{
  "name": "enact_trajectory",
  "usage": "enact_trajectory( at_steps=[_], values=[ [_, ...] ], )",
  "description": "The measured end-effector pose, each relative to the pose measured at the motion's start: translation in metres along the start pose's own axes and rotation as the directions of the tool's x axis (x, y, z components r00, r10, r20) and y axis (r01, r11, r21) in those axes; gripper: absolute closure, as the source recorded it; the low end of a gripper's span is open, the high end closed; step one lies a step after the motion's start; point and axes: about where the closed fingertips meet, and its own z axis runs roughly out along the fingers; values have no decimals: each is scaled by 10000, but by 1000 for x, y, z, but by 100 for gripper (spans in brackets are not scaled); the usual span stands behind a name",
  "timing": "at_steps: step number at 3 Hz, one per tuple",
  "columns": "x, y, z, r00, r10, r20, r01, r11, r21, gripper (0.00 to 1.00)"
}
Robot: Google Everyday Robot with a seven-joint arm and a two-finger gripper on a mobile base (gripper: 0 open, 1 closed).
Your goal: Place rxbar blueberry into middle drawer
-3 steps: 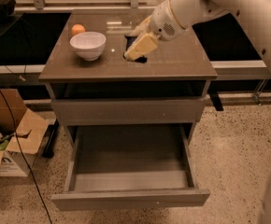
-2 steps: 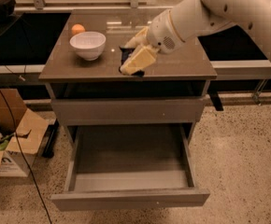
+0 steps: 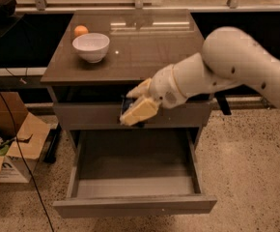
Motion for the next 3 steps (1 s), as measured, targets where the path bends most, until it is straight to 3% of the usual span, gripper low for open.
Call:
enact_trajectory(
  at_steps=[1,2,3],
  values=[
    [70,11,51,9892,1432,-304,-1442,9890,-331,100],
    [71,11,51,9892,1436,-308,-1446,9889,-330,100],
    [96,9,68,9828,1736,-634,-1754,9842,-231,100]
  ],
)
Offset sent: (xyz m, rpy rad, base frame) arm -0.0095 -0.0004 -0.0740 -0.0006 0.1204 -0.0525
